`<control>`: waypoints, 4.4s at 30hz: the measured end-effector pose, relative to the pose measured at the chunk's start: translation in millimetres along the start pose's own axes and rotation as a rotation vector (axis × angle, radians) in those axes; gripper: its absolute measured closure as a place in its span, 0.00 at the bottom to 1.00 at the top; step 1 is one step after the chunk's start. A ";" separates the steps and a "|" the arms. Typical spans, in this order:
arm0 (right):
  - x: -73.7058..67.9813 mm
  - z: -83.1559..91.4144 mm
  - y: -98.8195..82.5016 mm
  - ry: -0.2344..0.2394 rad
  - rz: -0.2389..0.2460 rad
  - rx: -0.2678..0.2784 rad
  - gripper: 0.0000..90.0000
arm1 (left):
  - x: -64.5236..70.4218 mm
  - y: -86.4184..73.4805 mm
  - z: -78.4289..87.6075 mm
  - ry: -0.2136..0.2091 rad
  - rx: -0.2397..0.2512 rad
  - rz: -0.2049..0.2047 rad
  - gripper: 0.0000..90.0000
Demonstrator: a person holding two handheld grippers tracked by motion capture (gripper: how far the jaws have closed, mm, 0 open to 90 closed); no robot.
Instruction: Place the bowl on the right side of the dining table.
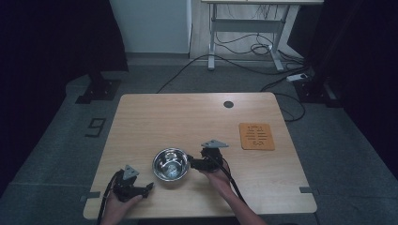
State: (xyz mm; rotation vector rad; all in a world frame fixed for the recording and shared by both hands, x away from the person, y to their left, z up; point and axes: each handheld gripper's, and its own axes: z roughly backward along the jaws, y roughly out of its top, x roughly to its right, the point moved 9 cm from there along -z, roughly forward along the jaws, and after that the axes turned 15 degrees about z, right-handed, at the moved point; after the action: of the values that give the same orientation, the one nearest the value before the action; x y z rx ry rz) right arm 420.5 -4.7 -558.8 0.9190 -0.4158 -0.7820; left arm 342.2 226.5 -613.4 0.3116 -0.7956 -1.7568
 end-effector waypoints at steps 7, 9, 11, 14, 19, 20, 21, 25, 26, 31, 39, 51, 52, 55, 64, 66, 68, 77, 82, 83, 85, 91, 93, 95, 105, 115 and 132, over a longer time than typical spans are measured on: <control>-9.7 -6.8 0.1 0.017 0.016 -0.010 0.27 | 0.0 0.0 0.0 0.000 0.000 0.000 0.08; -12.5 -9.2 -0.2 0.021 0.025 -0.012 0.27 | 0.0 0.0 0.0 0.000 0.000 0.000 0.08; -15.2 -11.1 -0.4 0.023 0.033 -0.016 0.27 | 0.0 0.0 0.0 0.000 0.000 0.000 0.08; -18.4 -14.0 -0.8 0.027 0.039 -0.020 0.27 | 0.0 0.0 0.0 0.000 0.000 0.000 0.08; -23.3 -19.0 -2.0 0.031 0.050 -0.032 0.27 | 0.0 0.0 0.0 0.000 0.000 0.000 0.08; -24.0 -19.7 -2.2 0.032 0.051 -0.033 0.26 | 0.0 0.0 0.0 0.000 0.000 0.000 0.08; -24.9 -20.6 -2.4 0.033 0.052 -0.035 0.26 | 0.0 0.0 0.0 0.000 0.000 0.000 0.08; -28.8 -24.5 -3.8 0.034 0.061 -0.043 0.26 | 0.0 0.0 0.0 0.000 0.000 0.000 0.08; -29.7 -25.5 -4.4 0.034 0.063 -0.047 0.26 | 0.0 0.0 0.1 0.000 -0.001 -0.001 0.08; -33.5 -31.2 -7.7 0.035 0.074 -0.064 0.27 | 0.0 -0.1 0.1 0.001 -0.001 0.000 0.08; -36.3 -37.1 -13.1 0.038 0.081 -0.090 0.27 | 0.0 0.0 0.0 0.000 0.000 0.000 0.08; -40.2 -46.2 -21.5 0.062 0.076 -0.136 0.37 | 0.0 -0.1 0.1 0.000 -0.001 0.000 0.08; -40.8 -46.6 -22.0 0.066 0.076 -0.139 0.39 | -0.1 -0.1 0.1 0.000 -0.001 -0.001 0.08; -41.3 -47.5 -23.1 0.069 0.075 -0.144 0.41 | -0.1 -0.1 0.1 0.000 -0.001 0.000 0.08; -37.9 -47.3 -22.7 0.048 0.065 -0.149 0.53 | 0.0 -0.1 0.1 0.001 -0.001 0.000 0.08; -38.1 -47.4 -22.4 0.052 0.060 -0.149 0.57 | 0.0 -0.1 0.0 0.000 -0.001 -0.001 0.08; -38.4 -47.3 -22.4 0.050 0.064 -0.158 0.61 | 0.0 -0.1 0.0 0.000 -0.001 0.000 0.08; -40.4 -48.5 -20.8 0.057 0.058 -0.172 0.80 | 0.0 0.0 0.0 0.000 -0.001 0.000 0.08; -40.0 -47.7 -20.3 0.091 0.034 -0.177 0.88 | 0.0 -0.1 0.0 0.000 -0.001 0.000 0.08; -39.8 -47.9 -20.2 0.106 0.023 -0.174 0.89 | 0.0 -0.1 0.0 0.000 -0.001 0.000 0.08; -39.6 -47.7 -19.5 0.126 -0.001 -0.168 0.91 | -0.1 -0.1 0.0 0.000 -0.001 -0.001 0.08; -40.5 -47.0 -18.1 0.154 -0.033 -0.156 0.94 | 0.0 -0.1 0.0 0.000 -0.001 0.000 0.08; -41.5 -45.7 -16.6 0.169 -0.053 -0.149 0.95 | 0.0 -0.1 0.0 0.000 -0.001 0.000 0.08; -42.0 -44.6 -15.2 0.178 -0.059 -0.141 0.96 | -0.1 0.0 0.0 0.000 -0.001 -0.001 0.08; -43.3 -43.4 -14.7 0.178 -0.061 -0.128 0.96 | 0.0 -0.1 0.1 0.000 -0.001 -0.001 0.08; -42.4 -41.6 -13.6 0.192 -0.086 -0.109 0.95 | -0.1 -0.1 0.1 0.000 -0.001 -0.001 0.08; -22.0 -25.7 -12.7 0.181 -0.108 -0.065 0.95 | 0.0 0.0 0.0 0.000 0.000 -0.001 0.08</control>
State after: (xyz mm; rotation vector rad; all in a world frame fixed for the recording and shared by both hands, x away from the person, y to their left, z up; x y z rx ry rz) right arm 416.8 21.3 -583.6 0.9483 -0.1830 -0.7985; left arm 342.1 226.5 -613.4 0.3119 -0.7950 -1.7575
